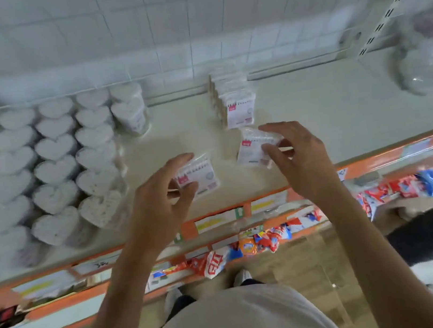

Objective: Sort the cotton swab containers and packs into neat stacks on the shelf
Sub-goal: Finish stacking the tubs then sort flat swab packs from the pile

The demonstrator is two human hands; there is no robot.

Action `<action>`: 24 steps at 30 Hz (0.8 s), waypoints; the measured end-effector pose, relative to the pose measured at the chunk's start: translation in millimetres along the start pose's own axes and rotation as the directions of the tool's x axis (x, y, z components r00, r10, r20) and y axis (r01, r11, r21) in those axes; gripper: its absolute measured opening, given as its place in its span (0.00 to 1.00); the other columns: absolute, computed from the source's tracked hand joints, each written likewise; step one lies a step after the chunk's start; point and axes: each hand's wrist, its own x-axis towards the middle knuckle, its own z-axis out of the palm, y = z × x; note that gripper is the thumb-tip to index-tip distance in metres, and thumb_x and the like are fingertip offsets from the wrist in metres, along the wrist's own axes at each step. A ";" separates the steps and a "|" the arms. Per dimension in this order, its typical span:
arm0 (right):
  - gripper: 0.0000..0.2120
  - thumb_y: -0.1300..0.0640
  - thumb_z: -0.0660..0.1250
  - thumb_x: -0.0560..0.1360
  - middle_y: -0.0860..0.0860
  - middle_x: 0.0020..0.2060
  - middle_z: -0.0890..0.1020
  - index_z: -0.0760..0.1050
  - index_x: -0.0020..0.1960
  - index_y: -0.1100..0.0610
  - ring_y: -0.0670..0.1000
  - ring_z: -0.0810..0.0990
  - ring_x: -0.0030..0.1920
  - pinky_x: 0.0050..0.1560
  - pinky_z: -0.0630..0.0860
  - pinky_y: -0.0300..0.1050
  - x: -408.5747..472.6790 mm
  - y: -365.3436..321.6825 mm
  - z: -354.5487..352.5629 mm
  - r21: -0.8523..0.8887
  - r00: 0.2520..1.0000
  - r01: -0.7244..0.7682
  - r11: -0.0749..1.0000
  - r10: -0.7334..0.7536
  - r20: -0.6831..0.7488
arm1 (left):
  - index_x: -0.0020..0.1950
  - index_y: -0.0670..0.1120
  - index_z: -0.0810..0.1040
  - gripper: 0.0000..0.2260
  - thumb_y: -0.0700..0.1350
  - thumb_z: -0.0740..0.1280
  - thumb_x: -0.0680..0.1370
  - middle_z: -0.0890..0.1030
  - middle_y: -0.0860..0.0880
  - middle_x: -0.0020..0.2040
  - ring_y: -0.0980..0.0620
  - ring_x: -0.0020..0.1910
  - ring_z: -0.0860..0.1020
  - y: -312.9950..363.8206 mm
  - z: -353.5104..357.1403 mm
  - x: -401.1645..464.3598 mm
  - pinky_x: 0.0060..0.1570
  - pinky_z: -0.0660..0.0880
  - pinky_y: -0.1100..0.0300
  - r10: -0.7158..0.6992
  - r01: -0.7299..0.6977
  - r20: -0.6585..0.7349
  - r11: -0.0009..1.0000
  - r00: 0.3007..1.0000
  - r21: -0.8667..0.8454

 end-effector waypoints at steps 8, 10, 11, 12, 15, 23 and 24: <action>0.13 0.60 0.64 0.82 0.53 0.64 0.73 0.77 0.66 0.55 0.50 0.80 0.49 0.54 0.81 0.44 41.7 36.3 9.0 -0.061 0.988 0.122 0.991 -0.115 0.107 | 0.71 0.50 0.75 0.19 0.40 0.68 0.81 0.80 0.51 0.60 0.60 0.53 0.80 1.9 14.9 -9.8 0.50 0.76 0.73 -0.009 0.011 -0.037 0.998 0.999 0.063; 0.14 0.60 0.64 0.82 0.54 0.64 0.72 0.77 0.66 0.55 0.51 0.81 0.48 0.54 0.81 0.51 54.5 41.6 10.7 -0.079 0.987 0.125 0.989 -0.116 0.110 | 0.70 0.49 0.75 0.19 0.39 0.68 0.80 0.80 0.55 0.56 0.65 0.52 0.79 6.5 14.7 -13.7 0.48 0.75 0.75 -0.042 0.045 -0.048 0.997 0.998 0.057; 0.15 0.61 0.64 0.81 0.54 0.63 0.72 0.77 0.67 0.54 0.51 0.80 0.48 0.54 0.81 0.53 60.3 44.0 11.2 -0.083 0.987 0.128 0.988 -0.119 0.104 | 0.70 0.49 0.76 0.19 0.38 0.69 0.79 0.80 0.58 0.53 0.68 0.51 0.79 9.0 15.3 -16.4 0.47 0.74 0.76 -0.059 0.062 -0.053 0.996 0.997 0.057; 0.15 0.61 0.64 0.81 0.55 0.63 0.72 0.77 0.67 0.54 0.52 0.80 0.47 0.54 0.81 0.54 65.5 46.1 11.6 -0.082 0.987 0.135 0.988 -0.127 0.096 | 0.70 0.49 0.76 0.19 0.38 0.69 0.79 0.78 0.61 0.51 0.70 0.51 0.79 10.9 16.3 -19.5 0.46 0.73 0.77 -0.073 0.077 -0.059 0.995 0.996 0.057; 0.15 0.62 0.65 0.80 0.56 0.62 0.71 0.78 0.66 0.55 0.53 0.80 0.47 0.53 0.81 0.56 77.3 50.0 13.0 -0.073 0.984 0.156 0.985 -0.148 0.102 | 0.70 0.51 0.75 0.19 0.39 0.69 0.79 0.80 0.58 0.52 0.66 0.51 0.80 15.5 21.5 -26.1 0.47 0.74 0.76 -0.094 0.096 -0.049 0.994 0.994 0.043; 0.14 0.63 0.67 0.79 0.59 0.62 0.71 0.78 0.64 0.59 0.55 0.79 0.52 0.54 0.78 0.44 94.1 51.7 16.6 -0.094 0.975 0.202 0.975 -0.191 0.114 | 0.70 0.53 0.75 0.19 0.41 0.68 0.80 0.79 0.60 0.54 0.64 0.54 0.80 30.7 30.8 -32.4 0.45 0.76 0.74 -0.109 0.110 -0.020 0.992 0.994 0.063; 0.14 0.63 0.67 0.79 0.58 0.62 0.71 0.78 0.64 0.59 0.53 0.78 0.50 0.53 0.76 0.42 94.6 51.6 16.9 -0.099 0.975 0.204 0.974 -0.192 0.114 | 0.70 0.54 0.75 0.19 0.41 0.68 0.80 0.79 0.61 0.54 0.65 0.54 0.80 31.0 30.2 -33.2 0.45 0.77 0.74 -0.110 0.112 -0.025 0.992 0.994 0.063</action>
